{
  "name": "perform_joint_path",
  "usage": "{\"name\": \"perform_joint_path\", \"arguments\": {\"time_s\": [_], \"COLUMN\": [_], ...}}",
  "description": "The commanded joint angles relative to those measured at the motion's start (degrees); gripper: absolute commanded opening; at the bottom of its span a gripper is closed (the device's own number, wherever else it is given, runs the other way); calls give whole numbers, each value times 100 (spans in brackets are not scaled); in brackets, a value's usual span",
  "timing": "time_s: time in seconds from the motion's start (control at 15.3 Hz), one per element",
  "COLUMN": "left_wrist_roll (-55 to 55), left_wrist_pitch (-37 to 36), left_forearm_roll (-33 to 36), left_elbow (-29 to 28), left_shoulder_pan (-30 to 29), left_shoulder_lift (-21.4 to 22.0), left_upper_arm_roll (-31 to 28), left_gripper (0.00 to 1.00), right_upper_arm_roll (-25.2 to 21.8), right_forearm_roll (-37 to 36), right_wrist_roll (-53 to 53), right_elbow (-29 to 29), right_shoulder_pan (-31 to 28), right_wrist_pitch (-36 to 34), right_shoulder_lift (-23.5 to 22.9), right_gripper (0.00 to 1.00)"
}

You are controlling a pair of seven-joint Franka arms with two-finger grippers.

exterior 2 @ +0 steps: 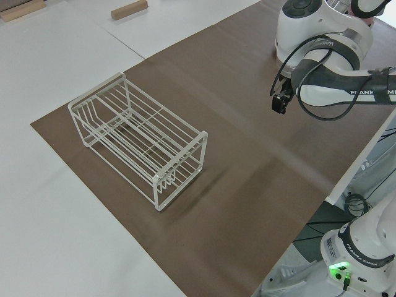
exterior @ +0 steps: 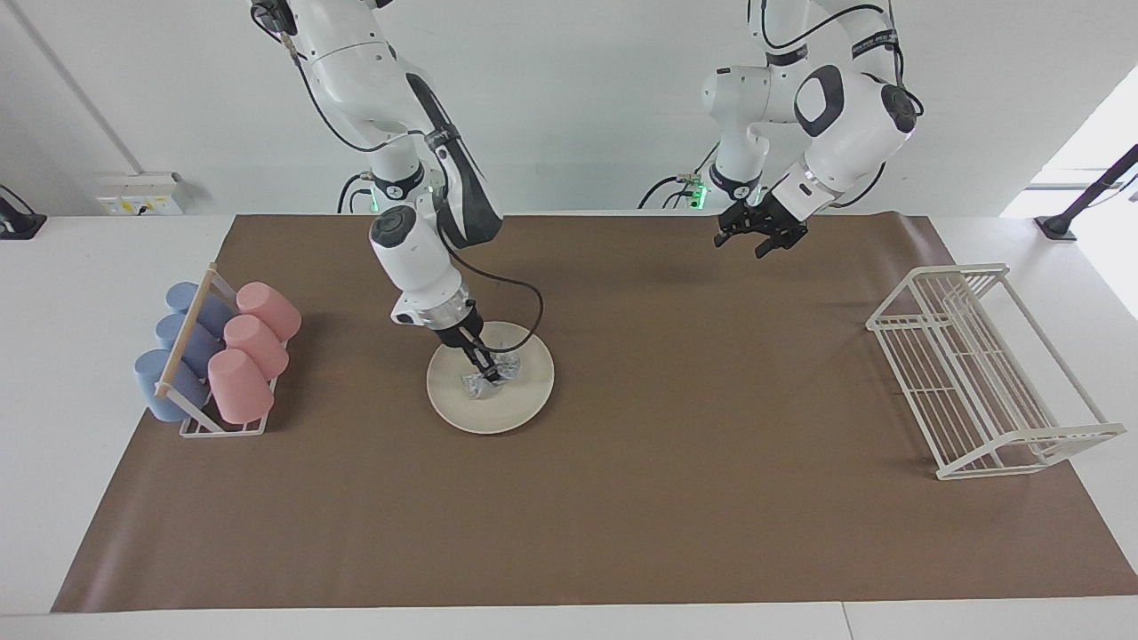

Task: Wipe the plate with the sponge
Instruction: 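Move the scrubber onto the cream plate with the right gripper, then rub the scrubber around the plate surface with the right gripper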

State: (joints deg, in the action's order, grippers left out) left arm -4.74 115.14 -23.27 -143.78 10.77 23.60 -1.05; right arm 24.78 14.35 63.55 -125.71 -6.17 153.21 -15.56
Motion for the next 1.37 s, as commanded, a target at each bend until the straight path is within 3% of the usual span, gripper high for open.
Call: {"name": "perform_joint_path", "arguments": {"time_s": [0.0, 0.26, 0.65, 1.31], "left_wrist_roll": [315, 351, 465, 474], "left_wrist_pitch": [-71, -71, -62, -62], "left_forearm_roll": [235, 358, 358, 358], "left_elbow": [61, 149, 157, 219], "left_shoulder_pan": [-109, -119, -119, -136], "left_shoulder_lift": [22, -48, -48, -110], "left_upper_arm_roll": [44, 44, 44, 44], "left_gripper": [100, 100, 100, 100], "right_upper_arm_roll": [53, 71, 71, 36], "right_forearm_roll": [-46, -46, -38, -38], "right_wrist_roll": [-273, 304, 1590, -676], "right_elbow": [-191, -199, -191, -261], "right_shoulder_pan": [-165, 19, 811, -200], "right_wrist_pitch": [113, 122, 499, 412], "right_shoulder_lift": [-97, -114, -220, -229], "right_gripper": [0, 0, 0, 0]}}
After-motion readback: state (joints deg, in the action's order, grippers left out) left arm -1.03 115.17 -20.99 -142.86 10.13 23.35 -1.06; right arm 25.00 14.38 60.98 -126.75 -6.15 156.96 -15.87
